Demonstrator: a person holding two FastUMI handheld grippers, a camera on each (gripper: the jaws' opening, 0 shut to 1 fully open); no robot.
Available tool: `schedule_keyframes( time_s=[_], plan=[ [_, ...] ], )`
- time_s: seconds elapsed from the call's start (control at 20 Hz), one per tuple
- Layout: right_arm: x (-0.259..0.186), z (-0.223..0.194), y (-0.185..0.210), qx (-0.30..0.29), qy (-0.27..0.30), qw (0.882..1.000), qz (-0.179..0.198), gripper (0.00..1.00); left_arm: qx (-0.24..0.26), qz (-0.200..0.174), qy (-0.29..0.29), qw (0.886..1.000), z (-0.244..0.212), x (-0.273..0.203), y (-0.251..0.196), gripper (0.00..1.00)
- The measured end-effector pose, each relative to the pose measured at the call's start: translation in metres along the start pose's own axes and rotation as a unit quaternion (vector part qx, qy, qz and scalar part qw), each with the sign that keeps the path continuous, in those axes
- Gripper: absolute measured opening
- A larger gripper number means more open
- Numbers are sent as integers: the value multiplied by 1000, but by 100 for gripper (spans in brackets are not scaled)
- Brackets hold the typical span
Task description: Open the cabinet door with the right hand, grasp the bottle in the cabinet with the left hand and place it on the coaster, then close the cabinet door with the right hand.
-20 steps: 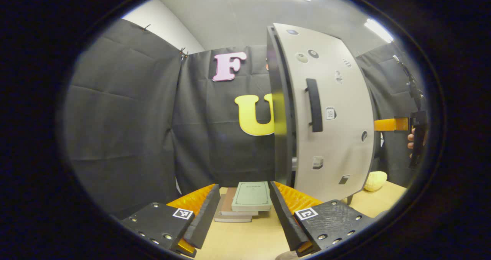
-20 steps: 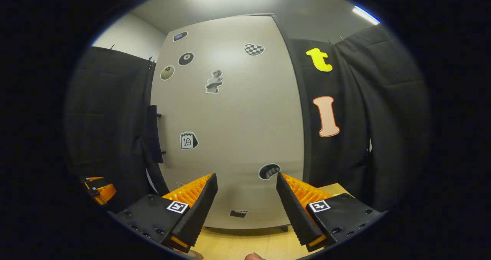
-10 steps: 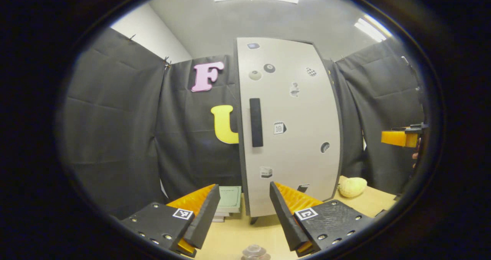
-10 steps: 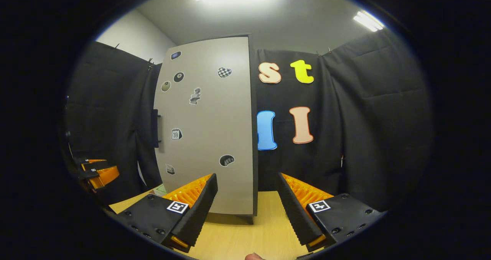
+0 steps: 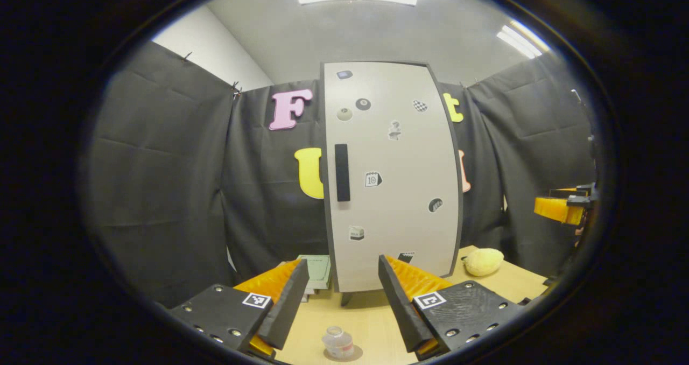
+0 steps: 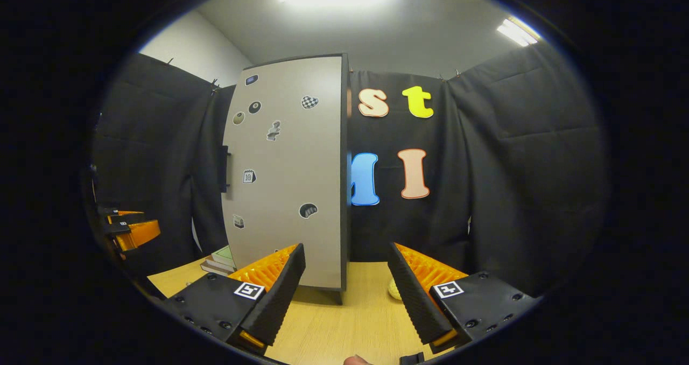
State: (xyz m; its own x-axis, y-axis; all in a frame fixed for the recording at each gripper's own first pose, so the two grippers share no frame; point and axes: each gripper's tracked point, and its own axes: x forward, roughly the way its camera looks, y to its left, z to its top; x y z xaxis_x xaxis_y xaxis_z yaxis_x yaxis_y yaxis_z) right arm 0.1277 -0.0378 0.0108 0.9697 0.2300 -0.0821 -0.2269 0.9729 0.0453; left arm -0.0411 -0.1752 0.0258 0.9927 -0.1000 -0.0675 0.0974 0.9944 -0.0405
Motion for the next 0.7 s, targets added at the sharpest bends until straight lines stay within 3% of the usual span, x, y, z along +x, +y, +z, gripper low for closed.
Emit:
schedule_keyframes(
  time_s=[0.7],
  plan=[
    [-8, 22, 17, 12, -32, 999, -19, 98, 10, 6, -8, 1000, 8, -18, 48, 78]
  ],
)
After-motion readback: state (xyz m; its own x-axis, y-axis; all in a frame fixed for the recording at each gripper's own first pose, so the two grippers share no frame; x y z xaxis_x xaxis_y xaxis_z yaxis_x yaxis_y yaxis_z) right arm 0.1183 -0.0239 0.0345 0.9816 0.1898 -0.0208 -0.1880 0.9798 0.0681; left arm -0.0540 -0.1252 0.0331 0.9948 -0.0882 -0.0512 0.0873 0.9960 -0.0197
